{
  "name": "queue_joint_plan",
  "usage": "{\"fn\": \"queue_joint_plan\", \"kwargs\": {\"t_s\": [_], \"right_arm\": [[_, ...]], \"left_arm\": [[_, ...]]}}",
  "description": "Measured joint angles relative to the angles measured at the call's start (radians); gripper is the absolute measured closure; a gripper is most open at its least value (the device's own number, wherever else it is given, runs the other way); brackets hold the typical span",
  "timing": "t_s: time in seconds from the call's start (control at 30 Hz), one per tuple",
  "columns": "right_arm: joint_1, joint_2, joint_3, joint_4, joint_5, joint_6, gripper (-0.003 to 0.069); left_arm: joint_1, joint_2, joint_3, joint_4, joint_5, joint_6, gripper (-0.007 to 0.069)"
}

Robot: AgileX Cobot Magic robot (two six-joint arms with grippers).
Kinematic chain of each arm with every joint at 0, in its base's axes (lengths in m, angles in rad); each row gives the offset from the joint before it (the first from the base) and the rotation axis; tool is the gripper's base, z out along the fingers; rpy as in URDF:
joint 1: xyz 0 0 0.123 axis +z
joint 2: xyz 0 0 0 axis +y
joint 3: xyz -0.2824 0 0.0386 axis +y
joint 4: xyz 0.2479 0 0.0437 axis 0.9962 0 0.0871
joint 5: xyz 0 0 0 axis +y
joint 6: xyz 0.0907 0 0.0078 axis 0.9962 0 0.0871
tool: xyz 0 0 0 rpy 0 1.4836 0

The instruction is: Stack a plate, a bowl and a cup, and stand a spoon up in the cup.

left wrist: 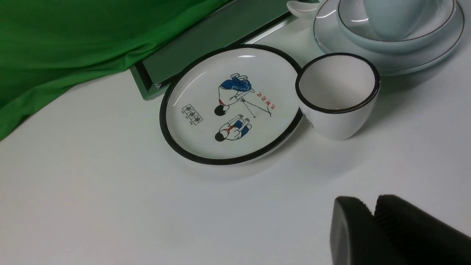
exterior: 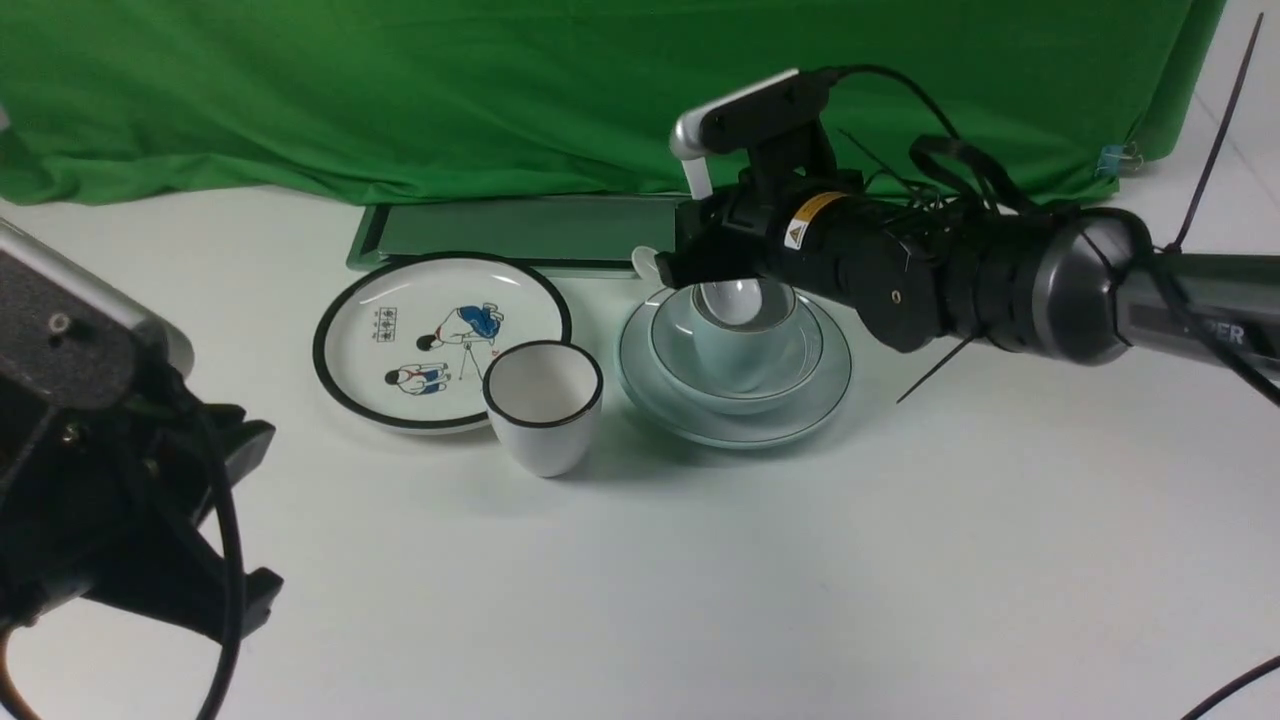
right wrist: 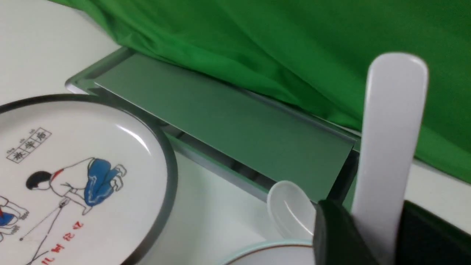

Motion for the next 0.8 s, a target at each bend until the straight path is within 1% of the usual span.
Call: {"fn": "queue_joint_plan", "kwargs": {"t_s": [0.03, 0.07, 0.1, 0.17, 0.23, 0.33, 0.37, 0.4, 0.43, 0.53, 0.6, 0.63, 0.73, 0.8], "right_arm": [[0.001, -0.001, 0.0, 0.0, 0.0, -0.001, 0.0407], [0.001, -0.005, 0.0, 0.0, 0.007, -0.01, 0.0379], [0.001, -0.013, 0.0, 0.0, 0.018, -0.027, 0.0368], [0.001, -0.031, 0.0, 0.0, 0.042, -0.054, 0.0365], [0.001, -0.086, 0.0, 0.0, 0.111, -0.113, 0.0397], [0.001, -0.19, 0.0, -0.001, 0.248, -0.157, 0.0473], [0.001, -0.256, 0.0, -0.003, 0.331, -0.172, 0.051], [0.001, -0.266, 0.0, -0.003, 0.342, -0.173, 0.0514], [0.001, -0.353, 0.0, -0.009, 0.434, -0.182, 0.0551], [0.001, -0.514, 0.0, -0.031, 0.581, -0.185, 0.0588], [0.001, -0.607, 0.0, -0.044, 0.663, -0.185, 0.0611], [0.001, -0.699, 0.007, -0.052, 0.739, -0.186, 0.0632], [0.001, -0.845, 0.069, -0.058, 0.831, -0.178, 0.0648], [0.001, -0.913, 0.119, -0.059, 0.858, -0.169, 0.0648]], "left_arm": [[0.0, 0.0, 0.0, 0.0, 0.0, 0.0, 0.0593], [0.0, 0.0, 0.0, 0.0, 0.0, 0.0, 0.0593], [0.0, -0.001, 0.0, 0.0, 0.0, 0.0, 0.0592], [0.0, -0.01, 0.0, -0.003, 0.0, 0.0, 0.0592], [0.0, -0.048, 0.0, -0.019, 0.0, 0.0, 0.059], [0.0, -0.127, 0.0, -0.023, -0.001, 0.0, 0.0591], [0.0, -0.176, 0.0, -0.024, -0.001, 0.0, 0.0591], [0.0, -0.183, 0.0, -0.024, -0.001, 0.0, 0.0591], [0.0, -0.242, 0.0, -0.027, -0.005, 0.0, 0.0591], [0.0, -0.345, 0.022, -0.027, -0.053, -0.001, 0.0591], [0.0, -0.405, 0.058, -0.027, -0.115, -0.012, 0.0591], [0.0, -0.449, 0.108, -0.027, -0.175, -0.027, 0.0591], [0.0, -0.524, 0.189, -0.027, -0.267, -0.049, 0.0591], [0.0, -0.548, 0.223, -0.027, -0.297, -0.051, 0.0594]]}}
